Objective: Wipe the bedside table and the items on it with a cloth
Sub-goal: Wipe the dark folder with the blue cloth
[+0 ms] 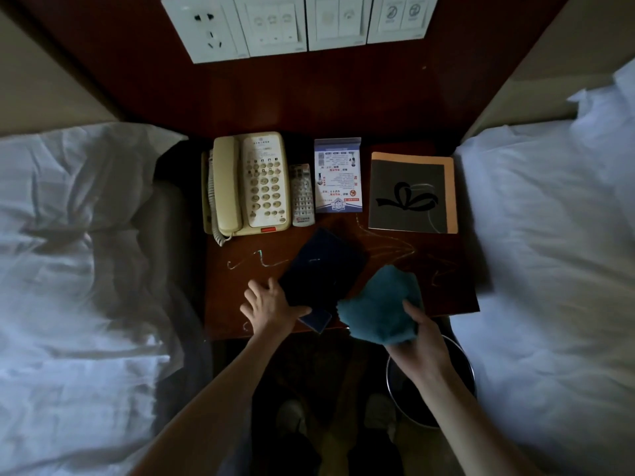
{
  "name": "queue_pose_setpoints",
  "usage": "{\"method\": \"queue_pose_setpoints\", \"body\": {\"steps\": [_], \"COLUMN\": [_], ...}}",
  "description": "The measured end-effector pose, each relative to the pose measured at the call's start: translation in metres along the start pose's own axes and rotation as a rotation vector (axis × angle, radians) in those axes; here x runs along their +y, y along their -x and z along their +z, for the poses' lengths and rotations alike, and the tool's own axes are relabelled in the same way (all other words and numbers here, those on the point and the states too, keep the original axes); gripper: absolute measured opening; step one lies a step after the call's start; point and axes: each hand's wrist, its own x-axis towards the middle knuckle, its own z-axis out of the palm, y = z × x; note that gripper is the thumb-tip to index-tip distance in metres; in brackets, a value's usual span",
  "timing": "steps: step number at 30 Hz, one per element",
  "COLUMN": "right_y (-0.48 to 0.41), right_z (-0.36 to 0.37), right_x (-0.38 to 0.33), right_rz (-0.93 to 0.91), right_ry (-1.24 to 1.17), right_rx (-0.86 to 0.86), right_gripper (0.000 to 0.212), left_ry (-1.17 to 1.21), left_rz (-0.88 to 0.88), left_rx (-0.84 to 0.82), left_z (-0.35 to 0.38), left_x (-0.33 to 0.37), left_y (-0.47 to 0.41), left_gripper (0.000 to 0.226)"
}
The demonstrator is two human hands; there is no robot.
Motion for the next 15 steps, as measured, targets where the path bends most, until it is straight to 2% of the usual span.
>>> {"method": "queue_pose_setpoints", "body": {"steps": [2,6,10,12,15], "right_y": [-0.001,-0.001,0.004,0.006,0.007], "right_z": [0.005,0.022,0.047,0.056,0.056], "right_x": [-0.005,-0.01,0.002,0.015,0.044], "right_rz": [-0.025,-0.068,-0.068,-0.12,-0.416], "right_ry": [0.045,0.247,0.546,0.893,1.651], "right_rx": [0.011,0.022,-0.03,-0.011,-0.209], "right_gripper": [0.038,0.054,0.06,0.066,0.054], "left_ry": [0.116,0.655,1.017,1.137,1.194], "left_rz": [-0.004,0.023,-0.032,-0.047,0.042], "left_rx": [0.024,-0.086,-0.221,-0.307,-0.379], "left_z": [-0.002,-0.004,-0.009,-0.015,-0.026], "left_x": [-0.004,-0.011,-0.006,0.001,0.012], "left_y": [0.004,0.023,0.049,0.062,0.082], "left_gripper": [0.064,0.024,0.018,0.019,0.03]}}
